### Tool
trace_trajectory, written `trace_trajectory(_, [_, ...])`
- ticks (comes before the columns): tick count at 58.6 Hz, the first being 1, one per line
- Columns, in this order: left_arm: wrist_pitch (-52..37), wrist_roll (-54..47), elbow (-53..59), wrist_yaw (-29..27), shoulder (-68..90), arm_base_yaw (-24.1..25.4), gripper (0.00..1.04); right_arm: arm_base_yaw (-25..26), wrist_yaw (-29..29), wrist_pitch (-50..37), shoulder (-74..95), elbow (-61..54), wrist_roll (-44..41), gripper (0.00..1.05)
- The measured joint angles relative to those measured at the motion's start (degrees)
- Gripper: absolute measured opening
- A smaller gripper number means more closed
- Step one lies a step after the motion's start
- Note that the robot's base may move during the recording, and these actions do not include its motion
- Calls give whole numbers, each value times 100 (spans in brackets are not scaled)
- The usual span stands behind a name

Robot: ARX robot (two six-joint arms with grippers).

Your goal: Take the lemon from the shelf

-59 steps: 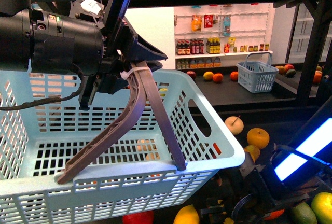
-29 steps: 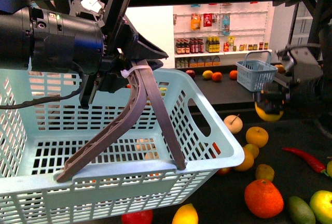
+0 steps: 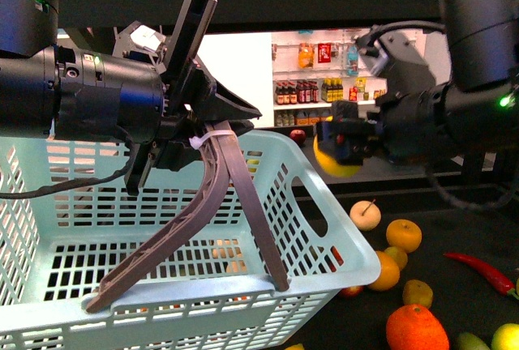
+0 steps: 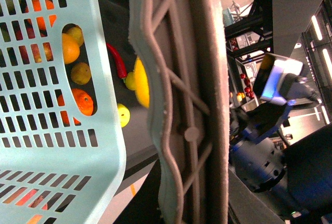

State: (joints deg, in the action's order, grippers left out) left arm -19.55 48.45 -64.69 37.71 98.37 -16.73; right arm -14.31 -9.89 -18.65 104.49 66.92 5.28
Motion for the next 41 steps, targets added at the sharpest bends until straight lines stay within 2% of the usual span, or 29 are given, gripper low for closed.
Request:
trace_trajectory(7, [0, 0, 0, 2, 0, 0, 12, -348, 125, -83, 310, 20, -11, 48])
trace_trajectory(22, [0, -2, 0, 0, 0, 0, 12, -575, 151, -144, 638, 90, 31, 49])
trace_trajectory(28, [0, -2, 0, 2, 0, 0, 12, -586, 83, -247, 660, 92, 98, 63])
trace_trajectory(39, [0, -9, 0, 2, 2, 0, 12, -546, -7, -400, 658, 116, 293, 98])
trace_trajectory(41, [0, 2, 0, 20, 11, 0, 12, -527, -31, -422, 651, 116, 319, 99])
